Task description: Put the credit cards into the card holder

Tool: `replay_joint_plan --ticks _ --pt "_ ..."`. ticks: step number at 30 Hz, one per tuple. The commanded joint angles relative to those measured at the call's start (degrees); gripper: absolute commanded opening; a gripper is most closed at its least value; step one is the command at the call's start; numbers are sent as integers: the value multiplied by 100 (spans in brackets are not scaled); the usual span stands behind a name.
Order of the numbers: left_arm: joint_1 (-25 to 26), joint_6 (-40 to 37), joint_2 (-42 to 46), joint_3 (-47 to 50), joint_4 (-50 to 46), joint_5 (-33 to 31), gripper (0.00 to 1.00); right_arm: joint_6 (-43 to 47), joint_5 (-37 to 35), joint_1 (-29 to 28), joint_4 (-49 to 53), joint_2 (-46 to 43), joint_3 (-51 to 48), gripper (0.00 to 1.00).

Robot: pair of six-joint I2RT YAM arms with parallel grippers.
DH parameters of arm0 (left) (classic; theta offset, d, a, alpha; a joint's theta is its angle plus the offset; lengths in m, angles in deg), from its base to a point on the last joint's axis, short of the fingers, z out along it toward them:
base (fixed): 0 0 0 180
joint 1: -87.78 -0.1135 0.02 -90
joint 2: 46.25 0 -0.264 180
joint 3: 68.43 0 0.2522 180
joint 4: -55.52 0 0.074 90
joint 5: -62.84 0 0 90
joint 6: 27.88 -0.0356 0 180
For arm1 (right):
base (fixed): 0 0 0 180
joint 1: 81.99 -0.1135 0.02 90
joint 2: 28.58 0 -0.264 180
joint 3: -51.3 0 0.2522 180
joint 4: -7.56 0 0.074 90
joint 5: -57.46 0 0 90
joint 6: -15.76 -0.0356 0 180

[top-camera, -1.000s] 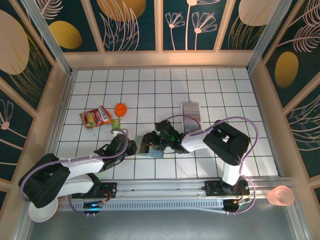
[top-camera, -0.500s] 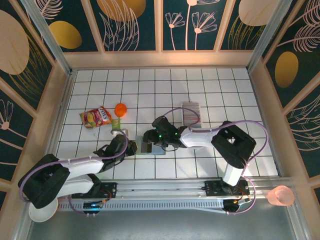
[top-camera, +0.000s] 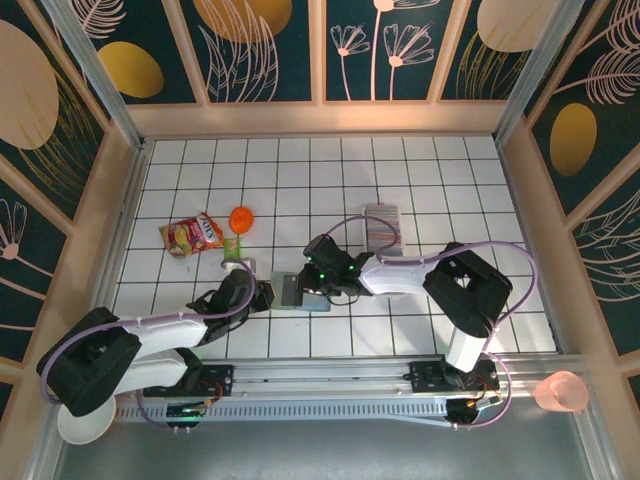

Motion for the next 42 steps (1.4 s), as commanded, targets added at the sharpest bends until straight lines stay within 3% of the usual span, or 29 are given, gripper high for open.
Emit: replay_joint_plan --ticks 1,9,19,31,42 --pt "62 159 -299 145 6 956 14 56 -86 -80 199 137 210 20" --pt "78 184 -329 182 85 1047 14 33 -124 -164 260 283 342 26" --pt "131 197 -135 325 29 938 14 -93 -527 -470 496 -350 239 34" --pt "301 228 -309 279 16 912 15 -302 -962 -487 876 -386 -159 30" --pt "352 266 -347 280 48 916 16 -270 -560 -538 330 50 28 23"
